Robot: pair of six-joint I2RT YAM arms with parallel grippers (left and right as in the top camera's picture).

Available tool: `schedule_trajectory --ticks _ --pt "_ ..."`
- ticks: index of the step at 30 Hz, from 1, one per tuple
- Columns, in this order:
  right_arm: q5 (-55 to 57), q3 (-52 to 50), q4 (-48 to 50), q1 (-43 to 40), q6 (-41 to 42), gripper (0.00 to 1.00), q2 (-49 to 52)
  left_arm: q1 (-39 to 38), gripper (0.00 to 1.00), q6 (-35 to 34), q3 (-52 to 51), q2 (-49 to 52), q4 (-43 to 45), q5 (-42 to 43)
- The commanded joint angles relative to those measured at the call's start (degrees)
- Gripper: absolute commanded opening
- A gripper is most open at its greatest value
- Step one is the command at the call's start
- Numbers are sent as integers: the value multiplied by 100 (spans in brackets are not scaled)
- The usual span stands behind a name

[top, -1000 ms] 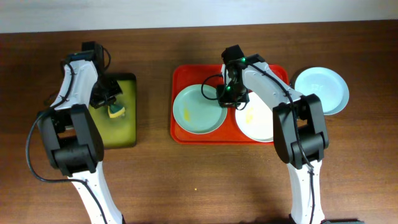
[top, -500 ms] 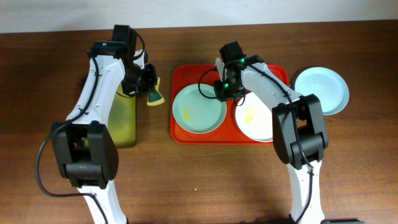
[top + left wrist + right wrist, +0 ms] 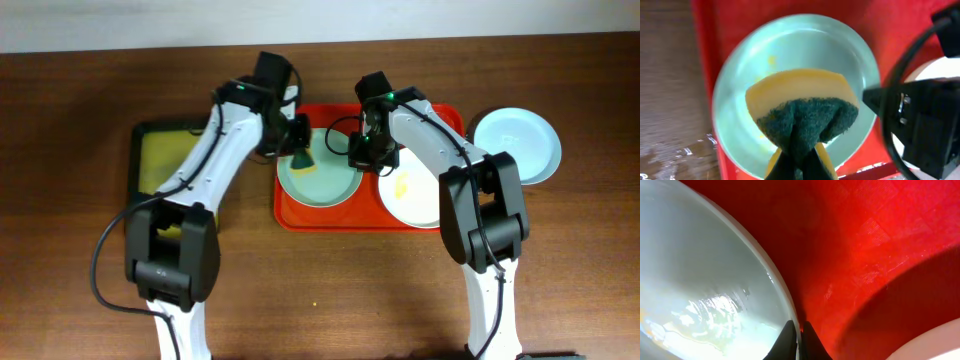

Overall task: Clean dirty plates on tray and stack at the side
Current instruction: 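Hold the green plate with the right gripper and scrub it with the sponge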

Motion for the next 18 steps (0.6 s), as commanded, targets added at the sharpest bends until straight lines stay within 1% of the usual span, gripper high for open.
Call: schedule_trajectory --ticks 1,7,11,12,14,16,17,18 --pt "310 -140 -81 17 -168 4 155 -116 0 -79 -103 111 262 -4" --pt "323 -140 28 17 -184 4 155 -129 0 -72 -111 673 433 -72" --pt "367 -140 26 17 -184 4 155 -129 0 0 -122 1029 868 -251" --pt "369 -146 26 17 -186 4 155 -129 0 13 -131 1115 863 -494" --pt "369 -162 24 17 -186 4 155 -122 0 11 -133 1152 721 -1456" --pt "369 -199 28 17 -186 4 155 -101 0 11 -109 1115 612 -2096" --pt "372 -229 48 17 -186 4 155 -90 0 11 -42 1064 511 -2284" --pt "372 -267 81 17 -186 4 155 -87 0 9 22 1025 448 -2271"
